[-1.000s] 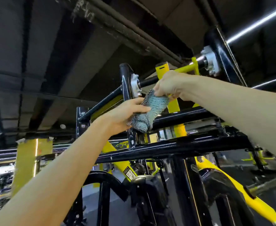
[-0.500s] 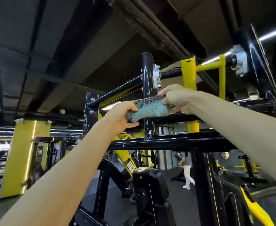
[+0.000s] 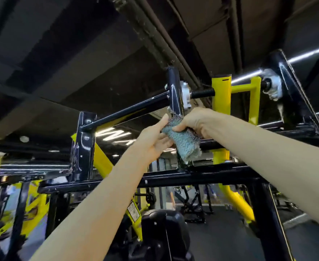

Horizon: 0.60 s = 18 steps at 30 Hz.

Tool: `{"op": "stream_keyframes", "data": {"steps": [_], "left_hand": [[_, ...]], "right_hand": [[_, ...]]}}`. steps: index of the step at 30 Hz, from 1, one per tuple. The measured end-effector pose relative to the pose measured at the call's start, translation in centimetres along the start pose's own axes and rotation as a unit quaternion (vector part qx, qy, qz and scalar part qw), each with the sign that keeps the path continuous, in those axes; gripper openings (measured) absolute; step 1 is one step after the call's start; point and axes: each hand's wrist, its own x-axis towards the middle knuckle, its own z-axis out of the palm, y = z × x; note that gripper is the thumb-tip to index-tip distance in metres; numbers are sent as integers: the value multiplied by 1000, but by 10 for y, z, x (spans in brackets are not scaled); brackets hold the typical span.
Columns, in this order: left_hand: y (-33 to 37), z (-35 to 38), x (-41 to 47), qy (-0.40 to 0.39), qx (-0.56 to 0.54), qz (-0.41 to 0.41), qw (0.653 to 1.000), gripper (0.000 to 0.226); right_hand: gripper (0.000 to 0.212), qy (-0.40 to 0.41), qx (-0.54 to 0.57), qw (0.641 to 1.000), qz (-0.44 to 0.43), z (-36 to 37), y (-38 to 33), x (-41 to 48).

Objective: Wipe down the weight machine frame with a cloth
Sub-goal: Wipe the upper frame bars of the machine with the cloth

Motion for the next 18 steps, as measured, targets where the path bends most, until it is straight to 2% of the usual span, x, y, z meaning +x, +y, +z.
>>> {"op": "stream_keyframes", "data": {"steps": [2, 4, 6, 8, 13, 15, 18], "left_hand": [[3, -18, 0, -12, -13, -2, 1000, 34], [3, -33, 1, -36, 28, -9, 999, 29], [1, -44, 3, -65, 92, -28, 993, 21], [-1, -50, 8, -97, 116, -37, 988, 25], [-19, -50, 12, -183, 19, -18, 983, 36], [-28, -47, 13, -164, -28, -13, 986, 32], [-37, -46, 16, -67, -78, -50, 993, 25]], "right_hand": [[24, 50, 52, 997, 5, 12, -1, 5], [21, 79, 105, 991, 8, 24, -1, 7], [11, 81, 116, 990, 17, 36, -2, 6], [9, 72, 122, 990, 24, 41, -3, 9], [12, 70, 150, 986, 32, 33, -5, 17], [9, 53, 149, 986, 46, 34, -2, 18], [15, 87, 79, 991, 61, 42, 11, 23]]}}
